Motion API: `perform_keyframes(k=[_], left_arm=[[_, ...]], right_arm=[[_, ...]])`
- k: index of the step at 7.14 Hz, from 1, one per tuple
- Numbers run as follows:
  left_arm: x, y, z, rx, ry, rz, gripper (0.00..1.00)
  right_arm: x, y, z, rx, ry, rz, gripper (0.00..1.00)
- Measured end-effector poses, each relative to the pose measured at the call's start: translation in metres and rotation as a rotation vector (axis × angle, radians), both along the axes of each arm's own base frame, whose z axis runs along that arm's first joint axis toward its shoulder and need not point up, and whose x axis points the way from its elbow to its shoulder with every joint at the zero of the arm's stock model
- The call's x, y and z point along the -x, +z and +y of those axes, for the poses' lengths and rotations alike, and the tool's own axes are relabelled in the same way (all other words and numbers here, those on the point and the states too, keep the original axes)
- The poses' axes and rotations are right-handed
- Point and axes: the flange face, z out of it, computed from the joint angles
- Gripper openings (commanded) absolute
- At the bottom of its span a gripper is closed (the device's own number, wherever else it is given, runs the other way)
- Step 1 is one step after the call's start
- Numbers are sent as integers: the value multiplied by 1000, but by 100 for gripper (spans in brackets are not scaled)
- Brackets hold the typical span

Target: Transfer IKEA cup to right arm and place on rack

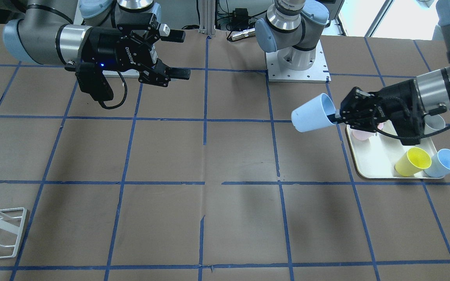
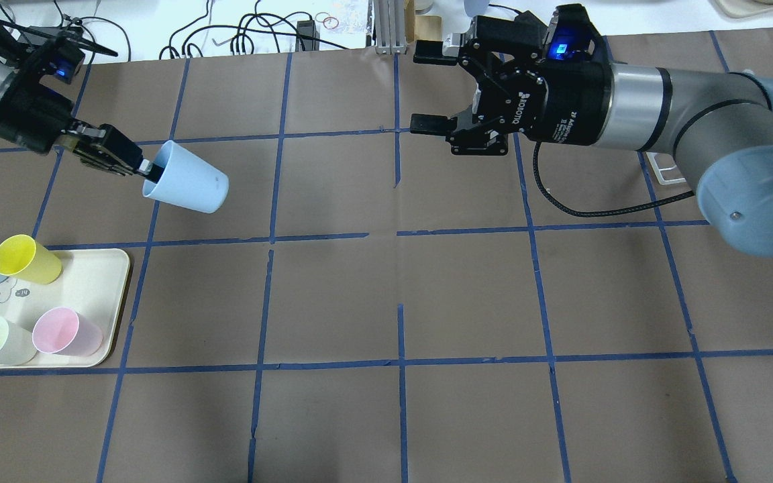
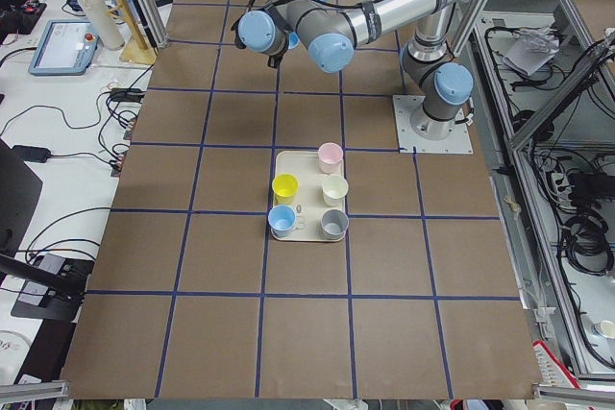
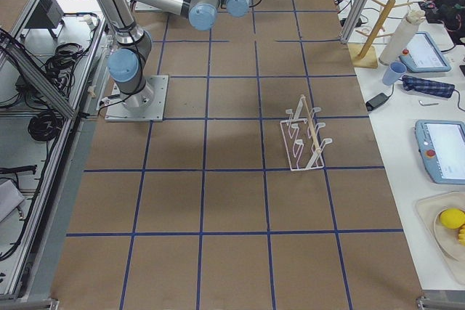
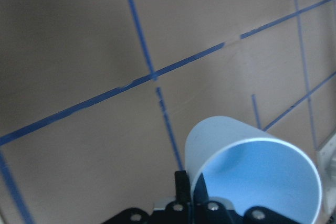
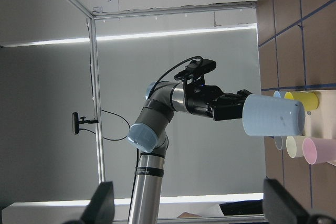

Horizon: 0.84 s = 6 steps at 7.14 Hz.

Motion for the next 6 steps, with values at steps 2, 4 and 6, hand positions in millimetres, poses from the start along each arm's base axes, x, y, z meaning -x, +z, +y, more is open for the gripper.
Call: perform_keyframes(k=[2, 4, 6], left_arm=[[65, 28, 25, -34, -15, 164, 0], [125, 49, 38, -29, -6, 295, 0], [165, 62, 44, -9, 12, 395, 0]], right_arm=[[2, -11, -9, -18, -6, -12, 100], [4, -16, -13, -27, -10, -14, 100], [4, -16, -13, -30, -10, -15, 100]])
